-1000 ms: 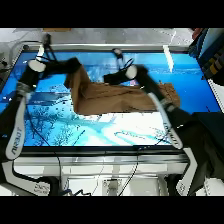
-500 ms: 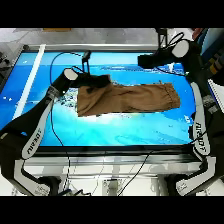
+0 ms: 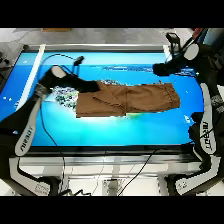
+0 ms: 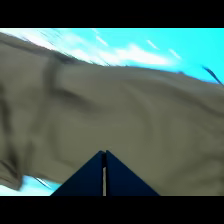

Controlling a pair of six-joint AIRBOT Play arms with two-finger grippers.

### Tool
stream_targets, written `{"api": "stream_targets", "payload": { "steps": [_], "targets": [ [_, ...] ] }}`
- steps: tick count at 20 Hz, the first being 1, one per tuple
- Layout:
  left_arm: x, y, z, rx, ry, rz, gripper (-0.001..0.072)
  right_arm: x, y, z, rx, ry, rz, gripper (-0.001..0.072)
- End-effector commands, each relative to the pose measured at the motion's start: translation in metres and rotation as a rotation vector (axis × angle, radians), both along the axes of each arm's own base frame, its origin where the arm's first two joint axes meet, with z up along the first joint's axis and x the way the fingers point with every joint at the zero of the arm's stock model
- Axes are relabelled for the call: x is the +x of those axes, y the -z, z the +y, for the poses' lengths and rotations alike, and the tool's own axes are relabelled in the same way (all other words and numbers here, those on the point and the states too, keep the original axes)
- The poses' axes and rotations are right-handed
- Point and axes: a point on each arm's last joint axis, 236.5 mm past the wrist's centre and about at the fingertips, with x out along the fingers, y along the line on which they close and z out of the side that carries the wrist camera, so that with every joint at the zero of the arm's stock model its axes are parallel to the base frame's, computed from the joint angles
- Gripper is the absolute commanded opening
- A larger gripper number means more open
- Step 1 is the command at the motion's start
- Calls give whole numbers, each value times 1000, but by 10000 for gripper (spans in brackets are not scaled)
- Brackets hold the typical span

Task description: Fold the clothes and pants, and hang the long-sleeved shirts on hangers.

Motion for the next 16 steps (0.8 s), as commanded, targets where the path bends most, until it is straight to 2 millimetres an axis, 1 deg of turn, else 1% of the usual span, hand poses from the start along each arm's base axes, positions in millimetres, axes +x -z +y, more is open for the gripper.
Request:
{"api": "stream_targets", "payload": {
  "steps": [1,3,4,5,6,8,9,11,12,14,15,16],
  "targets": [
    [7,23,92,40,-135,86,505,-25,28,-51,-34,22,130,25],
    [7,49,126,54,-176,113,509,-29,36,-57,24,35,153,26],
    [7,63,135,68,-161,114,509,-30,39,-57,51,40,162,26],
    [5,78,138,79,-136,124,509,-31,41,-55,66,40,169,26],
    [5,93,138,83,-124,140,521,-32,43,-55,66,33,173,26],
    [9,121,133,85,-133,167,655,-33,43,-51,63,14,171,26],
    [14,130,131,87,-144,164,656,-33,43,-49,67,11,170,26],
    [24,141,122,59,-174,151,655,-32,42,-46,76,5,168,26],
    [25,144,116,44,-179,153,644,-31,41,-44,82,3,164,26],
    [23,146,98,-10,-173,181,642,-28,40,-44,84,6,151,26],
    [21,145,91,-31,-168,190,537,-26,39,-44,86,9,140,26],
    [21,144,85,-45,-164,194,311,-24,38,-43,88,9,131,26]
  ]
}}
